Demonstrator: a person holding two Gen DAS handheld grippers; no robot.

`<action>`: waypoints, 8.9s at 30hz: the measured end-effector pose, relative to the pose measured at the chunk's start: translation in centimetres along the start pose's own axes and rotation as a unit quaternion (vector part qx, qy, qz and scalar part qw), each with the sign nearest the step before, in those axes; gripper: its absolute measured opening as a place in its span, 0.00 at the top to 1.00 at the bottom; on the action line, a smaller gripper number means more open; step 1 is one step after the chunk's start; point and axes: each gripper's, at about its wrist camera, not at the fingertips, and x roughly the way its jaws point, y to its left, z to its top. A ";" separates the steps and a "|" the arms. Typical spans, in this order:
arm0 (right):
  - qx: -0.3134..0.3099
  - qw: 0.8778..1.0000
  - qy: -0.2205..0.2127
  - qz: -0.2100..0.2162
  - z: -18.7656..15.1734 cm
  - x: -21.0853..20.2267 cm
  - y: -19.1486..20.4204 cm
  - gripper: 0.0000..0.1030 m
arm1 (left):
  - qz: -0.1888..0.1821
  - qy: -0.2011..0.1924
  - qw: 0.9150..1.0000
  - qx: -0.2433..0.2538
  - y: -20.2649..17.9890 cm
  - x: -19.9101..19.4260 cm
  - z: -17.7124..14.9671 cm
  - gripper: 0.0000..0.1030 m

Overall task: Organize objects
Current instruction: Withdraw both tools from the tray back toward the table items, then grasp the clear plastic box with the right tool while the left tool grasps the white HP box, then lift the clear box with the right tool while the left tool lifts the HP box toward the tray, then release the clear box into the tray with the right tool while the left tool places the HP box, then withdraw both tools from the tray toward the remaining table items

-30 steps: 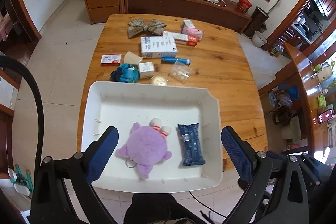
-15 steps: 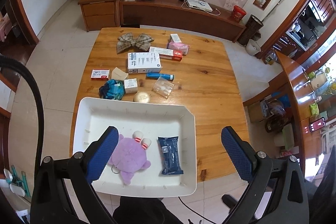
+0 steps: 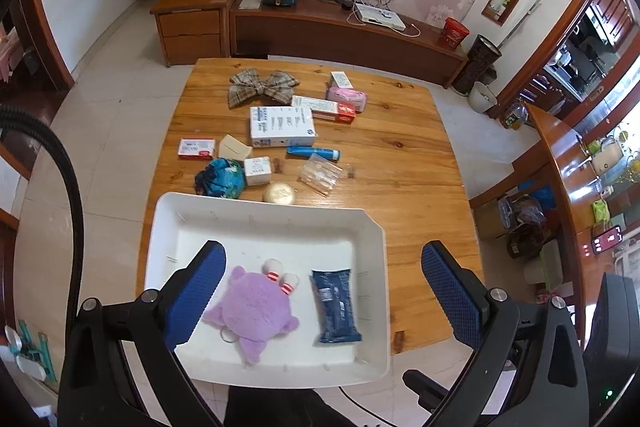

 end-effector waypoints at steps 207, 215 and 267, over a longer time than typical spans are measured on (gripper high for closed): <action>0.042 0.999 -0.023 -0.027 -0.4 5.5 2.9 0.44 | 0.025 0.076 0.995 0.060 11.1 6.2 -7.2 0.05; 0.035 0.999 -0.029 -0.027 -1.0 4.8 3.2 0.44 | 0.015 0.059 0.995 0.073 10.0 4.6 -6.5 0.04; 0.245 0.962 -0.114 -0.042 8.5 0.5 -3.3 0.44 | -0.073 0.009 0.967 0.243 4.5 -1.4 4.6 0.03</action>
